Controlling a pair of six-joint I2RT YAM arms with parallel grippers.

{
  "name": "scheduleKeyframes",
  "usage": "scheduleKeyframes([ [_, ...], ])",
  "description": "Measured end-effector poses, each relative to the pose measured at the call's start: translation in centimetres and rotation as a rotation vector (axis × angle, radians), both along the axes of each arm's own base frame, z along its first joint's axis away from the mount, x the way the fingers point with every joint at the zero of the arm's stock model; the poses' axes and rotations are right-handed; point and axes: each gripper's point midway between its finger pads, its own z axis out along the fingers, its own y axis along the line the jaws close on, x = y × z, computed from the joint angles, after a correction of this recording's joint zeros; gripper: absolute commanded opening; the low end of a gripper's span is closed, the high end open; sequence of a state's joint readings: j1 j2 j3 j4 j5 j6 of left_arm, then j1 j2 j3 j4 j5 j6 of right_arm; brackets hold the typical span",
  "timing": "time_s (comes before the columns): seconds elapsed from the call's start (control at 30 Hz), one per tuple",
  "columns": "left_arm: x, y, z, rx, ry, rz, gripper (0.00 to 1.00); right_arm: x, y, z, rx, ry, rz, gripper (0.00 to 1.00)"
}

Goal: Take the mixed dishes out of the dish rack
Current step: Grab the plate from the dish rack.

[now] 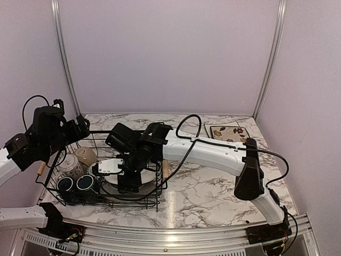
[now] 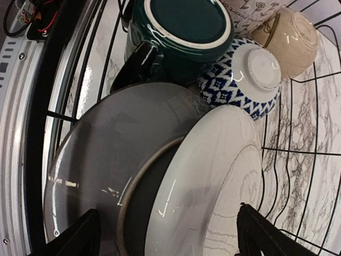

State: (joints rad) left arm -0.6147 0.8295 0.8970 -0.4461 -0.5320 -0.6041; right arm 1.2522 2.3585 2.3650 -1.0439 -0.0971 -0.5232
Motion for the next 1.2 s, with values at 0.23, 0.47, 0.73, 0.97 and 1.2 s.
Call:
scheduleKeyframes([
  [0.23,0.0,0.0,0.0,0.003,-0.001,-0.001,0.99,3.1,0.3,0.2,0.009,-0.154,-0.097,0.69],
  [0.47,-0.1,0.1,0.3,-0.004,-0.008,-0.001,0.99,3.5,0.4,-0.7,-0.006,-0.263,-0.131,0.39],
  [0.73,-0.1,0.0,0.2,-0.005,-0.007,-0.006,0.99,7.1,-0.9,-1.8,-0.034,-0.431,-0.225,0.41],
  [0.97,0.0,-0.3,0.0,-0.004,0.002,-0.015,0.99,8.8,-0.9,-0.7,-0.026,-0.536,-0.249,0.32],
  [1.2,-0.1,-0.3,0.0,-0.003,0.001,-0.019,0.99,10.1,-0.4,-0.3,-0.022,-0.61,-0.281,0.18],
])
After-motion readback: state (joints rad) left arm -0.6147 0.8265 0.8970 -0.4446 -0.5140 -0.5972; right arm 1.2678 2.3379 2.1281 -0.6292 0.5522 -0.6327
